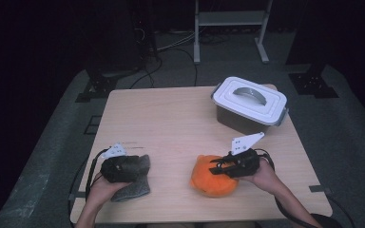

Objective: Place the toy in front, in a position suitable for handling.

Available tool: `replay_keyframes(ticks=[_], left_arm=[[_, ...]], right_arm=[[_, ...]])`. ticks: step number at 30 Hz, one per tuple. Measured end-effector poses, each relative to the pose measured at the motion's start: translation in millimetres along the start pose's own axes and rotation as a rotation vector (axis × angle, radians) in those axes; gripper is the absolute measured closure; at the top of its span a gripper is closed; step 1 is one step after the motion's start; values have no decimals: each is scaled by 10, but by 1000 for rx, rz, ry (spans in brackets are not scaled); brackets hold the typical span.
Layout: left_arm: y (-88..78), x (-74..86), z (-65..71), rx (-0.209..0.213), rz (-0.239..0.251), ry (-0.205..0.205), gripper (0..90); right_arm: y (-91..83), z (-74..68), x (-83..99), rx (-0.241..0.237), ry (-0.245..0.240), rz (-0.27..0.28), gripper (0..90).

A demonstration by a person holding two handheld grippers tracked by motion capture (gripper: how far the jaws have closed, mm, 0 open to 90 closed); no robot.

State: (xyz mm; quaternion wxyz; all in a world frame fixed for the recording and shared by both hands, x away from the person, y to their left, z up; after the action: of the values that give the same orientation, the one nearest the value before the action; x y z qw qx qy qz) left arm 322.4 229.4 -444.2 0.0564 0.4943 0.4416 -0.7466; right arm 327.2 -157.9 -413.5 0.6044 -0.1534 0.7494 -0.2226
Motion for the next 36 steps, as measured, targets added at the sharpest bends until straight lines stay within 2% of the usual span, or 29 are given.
replay_keyframes(ticks=[4, 7, 8, 10, 16, 20, 26, 29, 33, 36], left_arm=[[-3, -3, 2, -2, 4, -2, 259], [-2, -1, 16, -2, 5, 2, 251], [-5, 1, 18, -1, 3, 6, 250], [-13, 8, 24, -1, 11, 9, 249], [-19, -16, 28, -1, 49, 5, 213], [-7, -10, 41, -3, 48, 14, 199], [-9, -7, 11, -21, 62, 21, 186], [-19, 6, -8, -35, 60, 21, 185], [-29, 6, -15, -31, 62, 17, 175], [-16, -2, -9, -25, 67, 14, 166]], right_arm=[[99, 41, -115, -27, -54, 31, 677], [234, 73, -86, -53, -75, 7, 665], [274, 86, -50, -63, -71, 2, 660], [267, 116, 2, -87, -45, 39, 637], [163, 103, 61, -85, 2, 64, 526], [94, 100, 55, -79, 16, 86, 465], [-84, 129, 2, -39, 35, 122, 385], [-216, 196, -17, 3, 51, 129, 351], [-381, 276, -32, 44, 75, 153, 333], [-450, 315, -55, 70, 75, 138, 316]])
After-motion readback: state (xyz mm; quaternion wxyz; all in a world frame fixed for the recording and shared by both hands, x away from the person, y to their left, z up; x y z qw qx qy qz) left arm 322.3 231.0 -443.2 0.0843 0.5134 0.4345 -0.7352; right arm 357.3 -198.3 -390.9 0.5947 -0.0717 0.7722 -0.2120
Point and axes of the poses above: each handheld gripper's, and its own axes: y roughly forward along the jaws, x roughly out of its underside, z roughly to its right, the point moved 2 cm from there along y, roughly forward along the jaws, and after that the axes turned 5 degrees about -x, right-handed, at the moved point
